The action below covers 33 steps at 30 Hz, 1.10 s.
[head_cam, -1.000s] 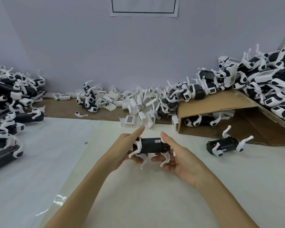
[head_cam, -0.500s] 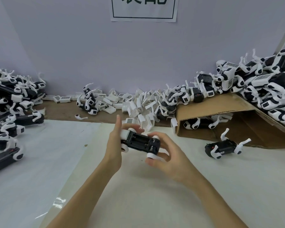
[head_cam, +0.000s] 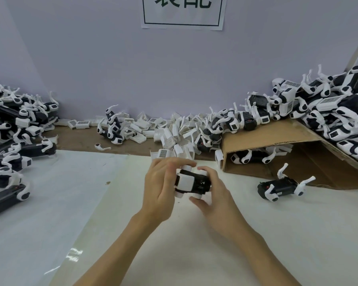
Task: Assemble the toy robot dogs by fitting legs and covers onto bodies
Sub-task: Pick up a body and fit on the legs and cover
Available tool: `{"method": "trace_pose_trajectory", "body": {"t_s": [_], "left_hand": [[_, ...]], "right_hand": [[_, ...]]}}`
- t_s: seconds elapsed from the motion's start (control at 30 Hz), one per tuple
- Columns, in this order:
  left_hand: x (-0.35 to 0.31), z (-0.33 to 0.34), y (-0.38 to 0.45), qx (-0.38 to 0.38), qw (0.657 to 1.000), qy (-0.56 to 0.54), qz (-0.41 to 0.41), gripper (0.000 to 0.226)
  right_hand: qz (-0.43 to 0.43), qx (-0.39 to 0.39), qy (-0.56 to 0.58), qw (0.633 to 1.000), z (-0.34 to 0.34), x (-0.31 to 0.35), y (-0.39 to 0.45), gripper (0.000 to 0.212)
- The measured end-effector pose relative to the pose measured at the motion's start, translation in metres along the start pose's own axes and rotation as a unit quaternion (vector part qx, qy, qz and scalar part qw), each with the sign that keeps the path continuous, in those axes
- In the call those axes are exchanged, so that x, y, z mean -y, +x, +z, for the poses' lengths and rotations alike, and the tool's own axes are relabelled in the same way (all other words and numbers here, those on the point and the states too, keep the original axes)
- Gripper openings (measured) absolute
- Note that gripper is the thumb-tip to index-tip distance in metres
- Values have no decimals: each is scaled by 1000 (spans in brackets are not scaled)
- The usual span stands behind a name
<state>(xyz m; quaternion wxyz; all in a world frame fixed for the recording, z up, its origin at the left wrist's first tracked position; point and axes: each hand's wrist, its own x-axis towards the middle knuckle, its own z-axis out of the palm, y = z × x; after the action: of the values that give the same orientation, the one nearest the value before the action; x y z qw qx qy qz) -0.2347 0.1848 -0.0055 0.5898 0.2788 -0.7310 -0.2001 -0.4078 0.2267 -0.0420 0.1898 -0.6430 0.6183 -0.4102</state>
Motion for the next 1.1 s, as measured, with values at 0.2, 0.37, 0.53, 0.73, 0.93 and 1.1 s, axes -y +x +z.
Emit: {"method": "trace_pose_trajectory", "body": {"t_s": [0.2, 0.37, 0.53, 0.73, 0.93, 1.1], "left_hand": [[2, -2, 7, 78, 996, 4, 51, 48], [10, -11, 14, 23, 998, 12, -49, 43], [16, -12, 14, -7, 992, -57, -109, 60], [39, -19, 17, -183, 945, -118, -245, 78], [55, -30, 22, -263, 864, -158, -398, 75], [60, -30, 24, -236, 871, -147, -406, 72]], "right_hand": [[-9, 14, 22, 1000, -14, -7, 5, 71], [18, 19, 20, 999, -8, -3, 4, 69], [-21, -19, -84, 996, 3, 4, 0, 74], [-25, 125, -93, 988, 1, 14, 17, 109], [-51, 190, -370, 908, -20, 25, 71, 96], [-35, 169, -540, 824, -29, 21, 107, 73]]}}
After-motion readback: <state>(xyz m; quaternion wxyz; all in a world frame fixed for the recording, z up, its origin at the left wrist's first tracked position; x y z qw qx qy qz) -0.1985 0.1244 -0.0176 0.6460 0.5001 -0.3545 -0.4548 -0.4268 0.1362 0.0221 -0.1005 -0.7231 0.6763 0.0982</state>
